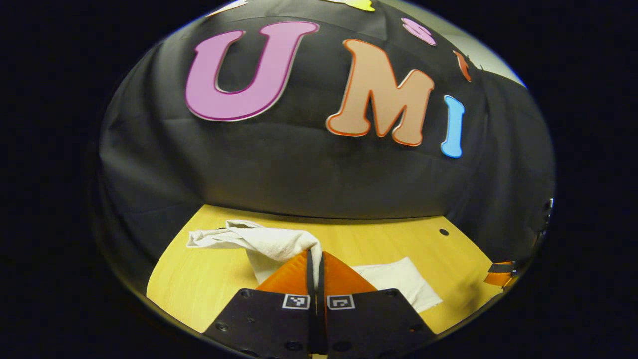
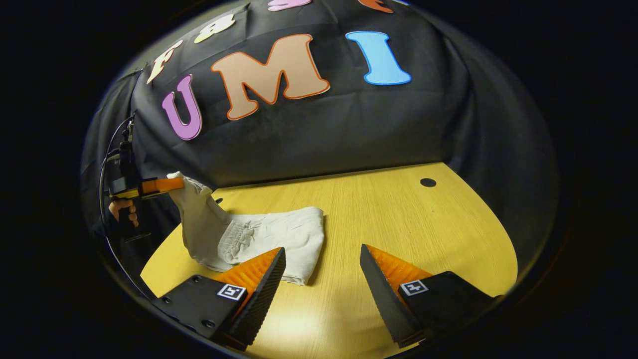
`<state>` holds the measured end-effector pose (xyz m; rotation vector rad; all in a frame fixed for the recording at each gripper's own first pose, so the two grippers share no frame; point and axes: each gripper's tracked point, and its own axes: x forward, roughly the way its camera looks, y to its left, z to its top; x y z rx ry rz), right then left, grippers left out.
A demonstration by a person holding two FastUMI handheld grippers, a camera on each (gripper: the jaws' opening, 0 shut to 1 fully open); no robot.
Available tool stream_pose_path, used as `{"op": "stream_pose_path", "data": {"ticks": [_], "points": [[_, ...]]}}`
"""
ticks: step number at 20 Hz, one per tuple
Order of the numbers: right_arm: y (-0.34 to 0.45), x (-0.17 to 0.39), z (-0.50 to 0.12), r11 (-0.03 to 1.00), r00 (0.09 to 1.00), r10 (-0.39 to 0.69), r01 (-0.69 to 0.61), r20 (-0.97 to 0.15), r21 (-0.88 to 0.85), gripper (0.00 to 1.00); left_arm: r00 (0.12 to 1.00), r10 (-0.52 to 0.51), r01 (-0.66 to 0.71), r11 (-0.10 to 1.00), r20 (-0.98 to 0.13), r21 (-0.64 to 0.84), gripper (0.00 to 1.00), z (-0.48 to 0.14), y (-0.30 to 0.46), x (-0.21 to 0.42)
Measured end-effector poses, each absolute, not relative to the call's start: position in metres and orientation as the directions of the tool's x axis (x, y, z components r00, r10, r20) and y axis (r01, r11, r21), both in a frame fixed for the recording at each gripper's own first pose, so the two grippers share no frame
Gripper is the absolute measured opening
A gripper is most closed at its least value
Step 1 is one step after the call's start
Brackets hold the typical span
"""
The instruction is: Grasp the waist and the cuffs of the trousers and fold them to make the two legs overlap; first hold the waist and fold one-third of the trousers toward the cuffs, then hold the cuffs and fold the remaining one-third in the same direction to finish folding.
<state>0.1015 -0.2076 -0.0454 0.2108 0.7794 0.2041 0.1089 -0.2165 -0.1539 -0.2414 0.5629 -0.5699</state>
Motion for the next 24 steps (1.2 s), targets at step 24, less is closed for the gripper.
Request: {"op": "stream_pose_path", "data": {"ticks": [24], "points": [[-0.267, 0.072, -0.049, 0.941, 0.682, 0.297, -0.092, -0.668, 0.324, 0.97, 0.387, -0.733, 0.686, 0.634, -0.56, -0.355, 0.27, -0.227, -0.41, -0.07]]}}
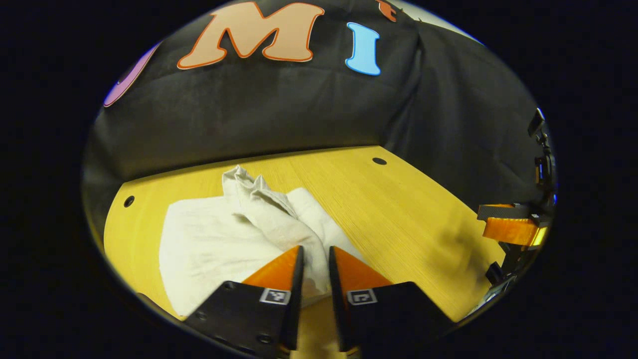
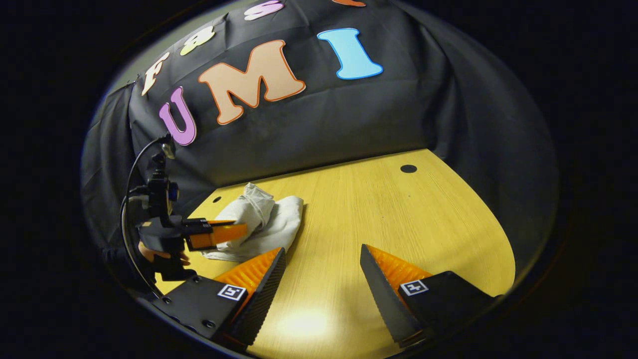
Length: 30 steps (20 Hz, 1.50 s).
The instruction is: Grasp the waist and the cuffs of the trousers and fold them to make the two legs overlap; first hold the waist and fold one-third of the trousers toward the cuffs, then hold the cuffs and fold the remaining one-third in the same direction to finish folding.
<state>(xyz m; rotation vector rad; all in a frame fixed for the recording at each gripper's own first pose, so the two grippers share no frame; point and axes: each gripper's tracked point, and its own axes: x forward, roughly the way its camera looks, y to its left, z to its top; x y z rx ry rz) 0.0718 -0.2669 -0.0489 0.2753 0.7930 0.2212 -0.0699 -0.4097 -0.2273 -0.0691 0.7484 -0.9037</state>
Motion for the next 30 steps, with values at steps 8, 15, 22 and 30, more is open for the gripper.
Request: {"op": "stream_pose_path", "data": {"ticks": [8, 15, 22, 30], "points": [[-0.21, 0.097, 0.003, 0.941, 0.762, 0.316, -0.174, -0.566, 0.291, 0.96, 0.573, -0.69, 0.649, 0.712, -0.442, -0.269, 0.95, -0.156, -0.33, -0.06], [-0.161, 0.119, 0.082, 0.962, 0.888, 0.251, -0.186, -0.384, 0.2, 0.96, 0.81, -0.484, 0.455, 0.875, -0.332, -0.166, 0.94, -0.09, -0.195, -0.008], [-0.122, 0.124, 0.131, 0.973, 0.933, 0.231, -0.216, -0.277, 0.083, 0.96, 0.908, -0.335, 0.33, 0.942, -0.251, -0.061, 0.94, -0.052, -0.111, 0.013], [-0.101, 0.12, 0.149, 0.969, 0.936, 0.247, -0.233, -0.25, 0.082, 0.95, 0.938, -0.277, 0.272, 0.961, -0.21, -0.055, 0.94, -0.038, -0.071, 0.023]]}}
